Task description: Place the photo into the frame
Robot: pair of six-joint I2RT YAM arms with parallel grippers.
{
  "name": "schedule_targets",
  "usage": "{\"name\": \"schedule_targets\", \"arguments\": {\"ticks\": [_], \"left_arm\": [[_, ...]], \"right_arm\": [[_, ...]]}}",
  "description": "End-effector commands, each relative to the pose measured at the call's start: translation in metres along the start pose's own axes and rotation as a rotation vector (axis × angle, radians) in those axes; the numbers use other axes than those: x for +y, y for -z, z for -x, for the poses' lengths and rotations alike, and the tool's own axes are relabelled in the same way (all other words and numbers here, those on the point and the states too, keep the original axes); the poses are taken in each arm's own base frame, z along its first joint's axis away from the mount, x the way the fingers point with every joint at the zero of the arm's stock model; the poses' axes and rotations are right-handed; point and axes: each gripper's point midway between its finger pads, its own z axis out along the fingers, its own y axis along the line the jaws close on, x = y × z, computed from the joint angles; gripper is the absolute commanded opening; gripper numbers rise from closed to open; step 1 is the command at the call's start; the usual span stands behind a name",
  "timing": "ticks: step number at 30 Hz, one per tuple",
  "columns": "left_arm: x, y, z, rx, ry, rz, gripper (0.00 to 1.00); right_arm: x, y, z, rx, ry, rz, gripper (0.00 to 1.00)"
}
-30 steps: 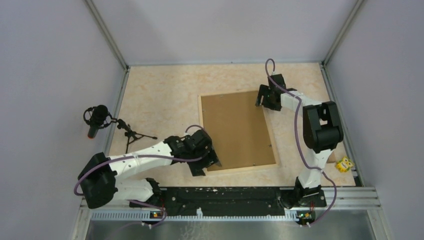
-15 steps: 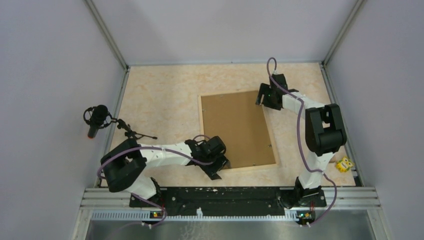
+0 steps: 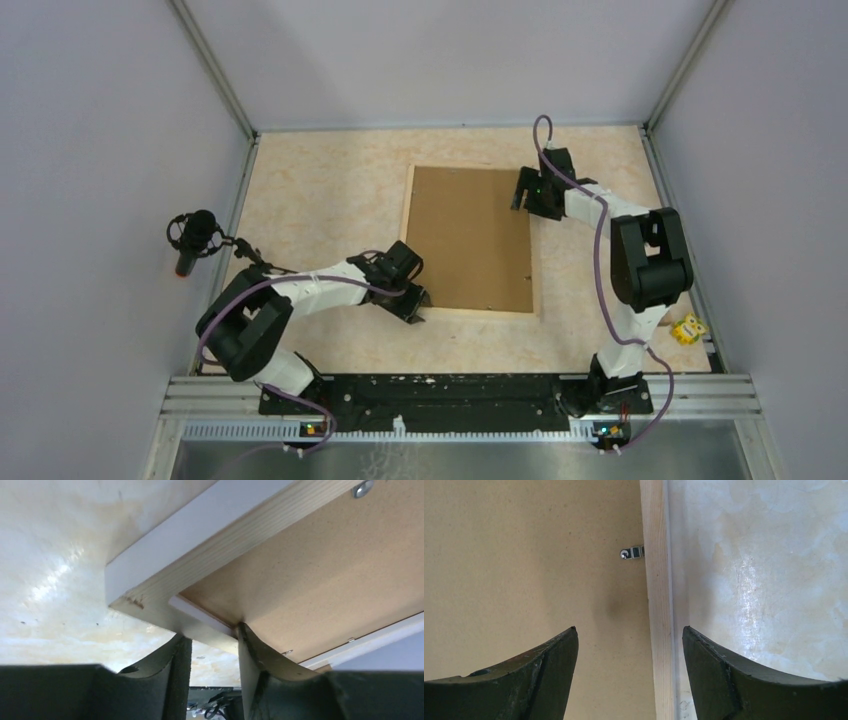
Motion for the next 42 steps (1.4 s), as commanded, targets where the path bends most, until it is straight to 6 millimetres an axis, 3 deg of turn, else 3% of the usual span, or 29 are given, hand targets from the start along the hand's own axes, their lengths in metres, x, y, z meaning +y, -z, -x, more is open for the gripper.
{"name": "schedule_targets", "arguments": {"ticks": [1, 9, 12, 17, 21, 26, 31, 35, 38, 42], "left_arm": [[0.036, -0.009, 0.076, -0.287, -0.062, 0.158, 0.35], [0.052, -0.01, 0.128, -0.348, -0.263, 0.204, 0.0], [0.056, -0.011, 0.143, -0.332, -0.448, 0.233, 0.0], [0.023, -0.002, 0.161, -0.315, -0.787, 0.194, 0.0], [0.017, 0.006, 0.176, -0.331, -0.951, 0.266, 0.0], [0.005, 0.014, 0.201, -0.392, -0.969, 0.294, 0.0], [-0.02, 0.018, 0.225, -0.438, -0.92, 0.266, 0.0], [-0.033, 0.017, 0.241, -0.455, -0.906, 0.271, 0.0], [-0.042, 0.013, 0.246, -0.43, -0.861, 0.223, 0.0], [-0.038, -0.002, 0.241, -0.341, -0.832, 0.169, 0.0]], "right_arm": [[0.008, 0.012, 0.019, -0.059, 0.016, 0.027, 0.75], [0.004, 0.015, 0.021, -0.063, 0.025, 0.011, 0.75], [-0.002, 0.02, 0.025, -0.078, 0.035, -0.01, 0.76], [-0.016, 0.035, 0.037, -0.12, 0.089, -0.076, 0.82], [-0.023, 0.048, 0.045, -0.156, 0.117, -0.106, 0.87], [-0.026, 0.048, 0.045, -0.152, 0.153, -0.107, 0.9], [-0.042, 0.035, 0.019, -0.022, 0.191, -0.163, 0.88], [-0.031, 0.028, 0.004, 0.043, 0.201, -0.082, 0.82], [-0.027, 0.03, -0.007, 0.086, 0.211, -0.043, 0.78], [-0.028, 0.032, -0.017, 0.128, 0.238, -0.031, 0.75]]}}
